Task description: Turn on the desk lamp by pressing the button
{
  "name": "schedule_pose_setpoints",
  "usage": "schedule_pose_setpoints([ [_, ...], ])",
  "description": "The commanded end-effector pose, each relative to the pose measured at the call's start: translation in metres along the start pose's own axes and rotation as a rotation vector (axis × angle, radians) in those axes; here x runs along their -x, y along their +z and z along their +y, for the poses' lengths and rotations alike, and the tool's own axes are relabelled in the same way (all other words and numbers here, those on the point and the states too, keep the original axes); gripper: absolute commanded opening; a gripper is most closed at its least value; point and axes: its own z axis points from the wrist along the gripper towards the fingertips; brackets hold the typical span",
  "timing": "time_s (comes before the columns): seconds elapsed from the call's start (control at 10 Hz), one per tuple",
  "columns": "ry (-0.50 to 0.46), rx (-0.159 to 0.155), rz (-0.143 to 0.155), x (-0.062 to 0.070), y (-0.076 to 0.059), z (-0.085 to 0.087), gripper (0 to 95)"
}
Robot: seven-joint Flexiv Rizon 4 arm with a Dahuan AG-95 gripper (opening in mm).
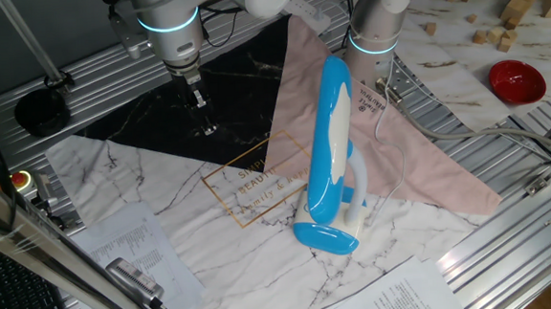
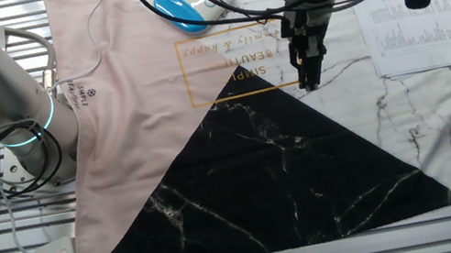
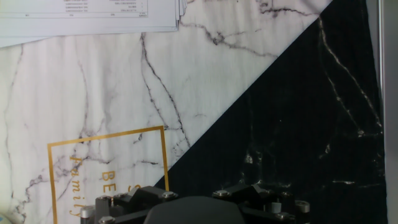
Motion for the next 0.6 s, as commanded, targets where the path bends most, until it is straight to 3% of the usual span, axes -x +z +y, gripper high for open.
schedule_pose_setpoints([
  [0.1, 0.000, 0.000, 0.000, 0.0000, 0.0000, 0.0000, 95.0],
  [0.2, 0.031, 0.012, 0.072, 0.0000, 0.0000, 0.0000, 0.0],
  [0.6, 0.035, 0.004, 0.073, 0.0000, 0.0000, 0.0000, 0.0],
])
